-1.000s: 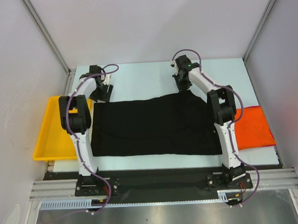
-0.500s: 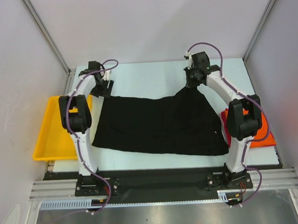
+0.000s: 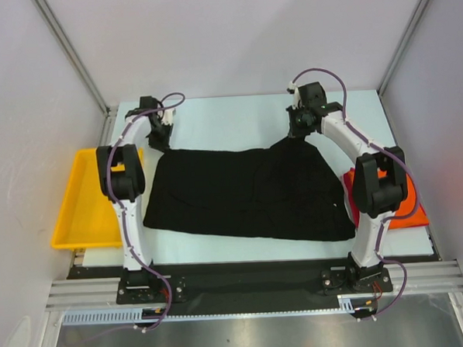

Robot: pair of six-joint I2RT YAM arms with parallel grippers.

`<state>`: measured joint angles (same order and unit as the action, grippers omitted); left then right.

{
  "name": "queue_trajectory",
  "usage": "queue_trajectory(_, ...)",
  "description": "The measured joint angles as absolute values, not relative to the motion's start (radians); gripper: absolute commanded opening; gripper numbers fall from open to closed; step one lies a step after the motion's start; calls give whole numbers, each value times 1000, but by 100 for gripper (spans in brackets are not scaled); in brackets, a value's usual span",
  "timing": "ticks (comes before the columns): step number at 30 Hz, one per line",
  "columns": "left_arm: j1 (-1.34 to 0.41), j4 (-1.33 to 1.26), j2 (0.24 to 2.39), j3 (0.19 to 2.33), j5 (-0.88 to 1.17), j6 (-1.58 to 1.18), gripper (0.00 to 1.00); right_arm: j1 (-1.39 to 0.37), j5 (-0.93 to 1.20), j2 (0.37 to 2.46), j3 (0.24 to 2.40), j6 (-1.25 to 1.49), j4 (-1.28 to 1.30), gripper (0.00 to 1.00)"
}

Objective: Fold and stack the t-shirts
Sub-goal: Fold the tshirt

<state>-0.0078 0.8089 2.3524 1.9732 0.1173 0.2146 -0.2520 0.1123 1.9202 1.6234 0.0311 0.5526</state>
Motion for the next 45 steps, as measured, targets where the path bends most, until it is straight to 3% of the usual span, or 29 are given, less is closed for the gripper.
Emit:
queue_trajectory(7, 4, 721, 2154, 1702, 239, 258, 0, -257, 40, 1821, 1525, 84, 579, 0)
queue_trajectory(17, 43, 562, 1577, 1197, 302, 514, 0, -353, -75, 1408, 1047, 281, 567, 0)
queue_trajectory(25, 75, 556, 1574, 991, 289, 664, 0, -387, -59, 1377, 789, 440, 516, 3)
queue_trajectory(29, 102, 547, 1574, 991, 293, 702, 26, -392, -51, 1375, 785, 477, 500, 28)
queue_trajectory(32, 104, 565, 1574, 992, 295, 736, 39, -395, -52, 1359, 785, 498, 524, 48)
queue_trajectory(34, 104, 587, 1574, 996, 296, 752, 43, -395, -62, 1323, 788, 509, 574, 53)
queue_trajectory(37, 110, 632, 1572, 1021, 318, 773, 52, -375, -68, 1240, 802, 520, 655, 54)
queue_trajectory(41, 116, 698, 1552, 1085, 383, 783, 53, -247, -43, 1139, 844, 522, 682, 42)
queue_trajectory(45, 113, 694, 1534, 1133, 413, 776, 53, -168, -8, 1180, 861, 511, 641, 42)
